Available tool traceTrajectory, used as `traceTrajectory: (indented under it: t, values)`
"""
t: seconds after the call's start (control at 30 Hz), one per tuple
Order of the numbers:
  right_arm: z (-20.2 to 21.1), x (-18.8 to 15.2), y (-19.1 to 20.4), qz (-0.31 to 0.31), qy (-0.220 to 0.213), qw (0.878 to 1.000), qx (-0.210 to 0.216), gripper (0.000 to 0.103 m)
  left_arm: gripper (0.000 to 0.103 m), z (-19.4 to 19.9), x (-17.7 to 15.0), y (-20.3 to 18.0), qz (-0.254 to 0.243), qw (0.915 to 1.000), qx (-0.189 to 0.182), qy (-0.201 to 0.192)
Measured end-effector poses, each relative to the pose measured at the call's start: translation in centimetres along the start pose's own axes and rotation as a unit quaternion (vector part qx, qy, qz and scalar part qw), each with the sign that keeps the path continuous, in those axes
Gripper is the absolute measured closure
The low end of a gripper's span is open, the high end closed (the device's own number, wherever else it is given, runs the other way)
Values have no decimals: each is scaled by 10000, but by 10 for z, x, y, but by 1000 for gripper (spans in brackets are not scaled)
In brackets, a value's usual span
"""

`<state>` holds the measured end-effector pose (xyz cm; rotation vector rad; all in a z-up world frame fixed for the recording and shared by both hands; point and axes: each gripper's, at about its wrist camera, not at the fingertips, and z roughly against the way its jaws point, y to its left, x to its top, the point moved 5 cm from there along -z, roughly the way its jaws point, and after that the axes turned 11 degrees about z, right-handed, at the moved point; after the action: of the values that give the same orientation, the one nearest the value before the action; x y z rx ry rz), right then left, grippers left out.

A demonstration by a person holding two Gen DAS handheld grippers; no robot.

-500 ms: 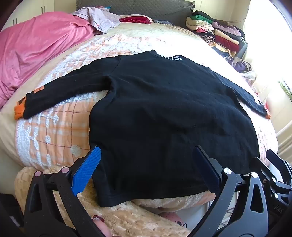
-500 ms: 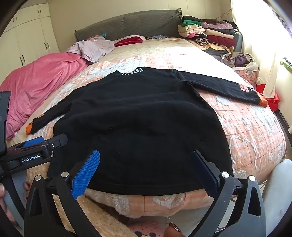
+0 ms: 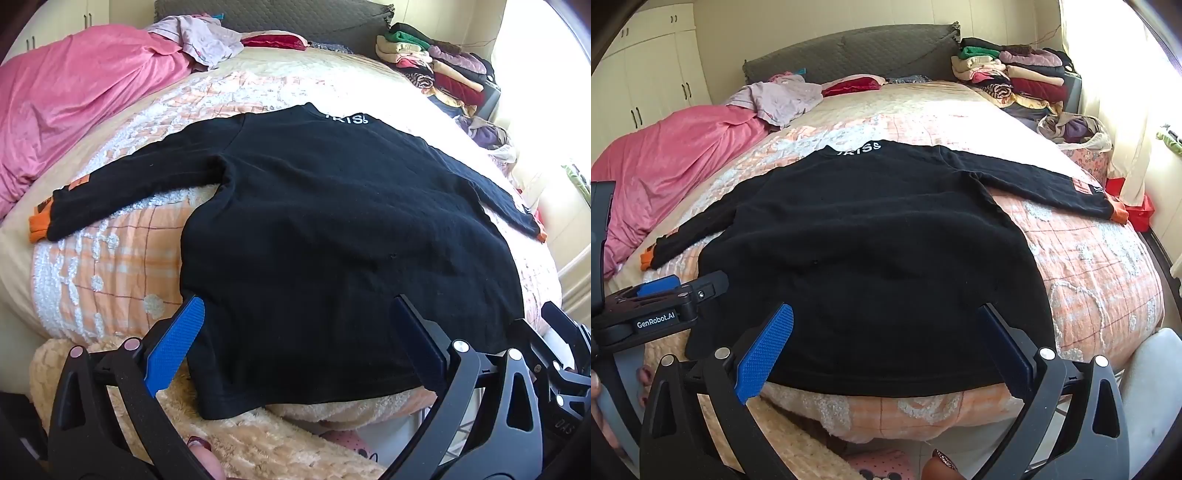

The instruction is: Fold small clothes

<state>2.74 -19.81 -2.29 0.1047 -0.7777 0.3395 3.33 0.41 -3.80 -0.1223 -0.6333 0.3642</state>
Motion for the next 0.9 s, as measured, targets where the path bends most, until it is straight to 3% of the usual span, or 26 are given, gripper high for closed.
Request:
traceTrajectory:
  t: [0.9]
  values:
    - [-3, 1, 2, -6, 5, 10000, 1, 4, 9, 5, -2, 1, 8, 10000, -6, -44]
